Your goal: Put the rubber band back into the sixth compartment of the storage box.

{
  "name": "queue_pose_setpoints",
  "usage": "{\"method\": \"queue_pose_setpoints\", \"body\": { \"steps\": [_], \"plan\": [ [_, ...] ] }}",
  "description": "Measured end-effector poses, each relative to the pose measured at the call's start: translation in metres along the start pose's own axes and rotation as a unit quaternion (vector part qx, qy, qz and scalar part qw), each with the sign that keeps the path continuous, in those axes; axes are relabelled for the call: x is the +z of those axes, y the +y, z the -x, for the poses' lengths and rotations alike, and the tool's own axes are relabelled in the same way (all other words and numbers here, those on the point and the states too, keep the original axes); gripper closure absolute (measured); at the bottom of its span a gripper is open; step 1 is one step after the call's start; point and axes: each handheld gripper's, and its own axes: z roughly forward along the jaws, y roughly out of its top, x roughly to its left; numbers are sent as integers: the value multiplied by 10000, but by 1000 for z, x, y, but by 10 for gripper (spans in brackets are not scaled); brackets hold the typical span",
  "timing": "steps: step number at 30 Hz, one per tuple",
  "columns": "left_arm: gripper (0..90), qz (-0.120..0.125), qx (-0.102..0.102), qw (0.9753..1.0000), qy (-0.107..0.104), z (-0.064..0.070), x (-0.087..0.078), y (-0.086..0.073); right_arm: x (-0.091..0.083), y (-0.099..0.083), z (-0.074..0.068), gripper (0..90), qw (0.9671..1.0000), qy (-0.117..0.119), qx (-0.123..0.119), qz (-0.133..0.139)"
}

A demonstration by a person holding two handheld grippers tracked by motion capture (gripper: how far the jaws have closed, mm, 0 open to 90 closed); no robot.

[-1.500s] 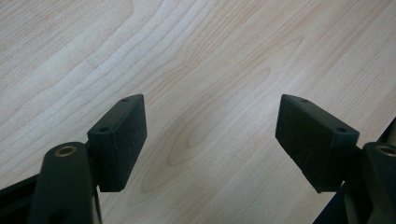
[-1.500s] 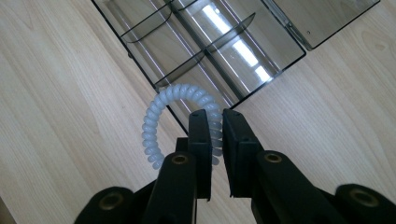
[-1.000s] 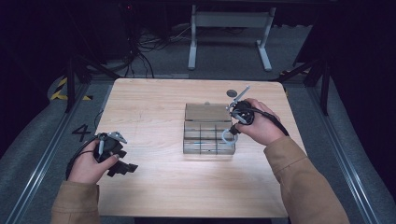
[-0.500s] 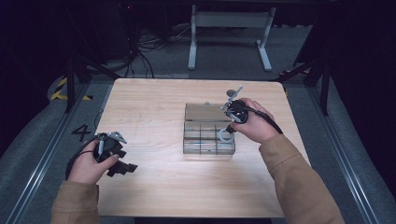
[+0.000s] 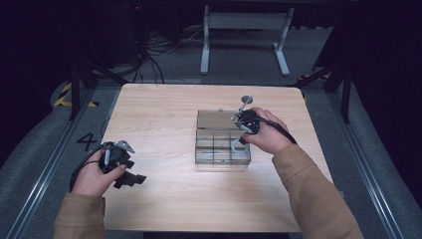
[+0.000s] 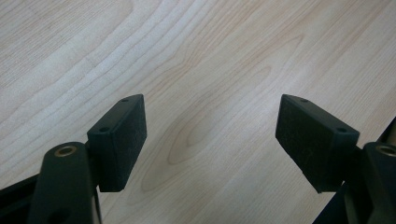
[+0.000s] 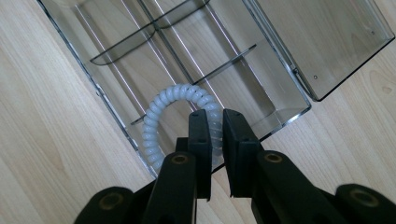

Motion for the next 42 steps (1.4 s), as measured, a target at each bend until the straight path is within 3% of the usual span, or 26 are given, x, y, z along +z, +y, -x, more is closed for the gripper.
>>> {"method": "queue_pose_setpoints", "body": {
  "steps": [12, 31, 42],
  "plan": [
    [258, 12, -1, 10000, 7, 0, -1, 0, 18, -1, -3, 831, 9995, -120, -249, -144],
    [257, 42, -29, 10000, -7, -1, -2, -1, 34, -3, -8, 831, 9984, -228, -300, -418],
    [257, 35, -31, 10000, -12, -1, -2, -1, 42, -4, -9, 830, 9981, -127, -295, -526]
  ]
}}
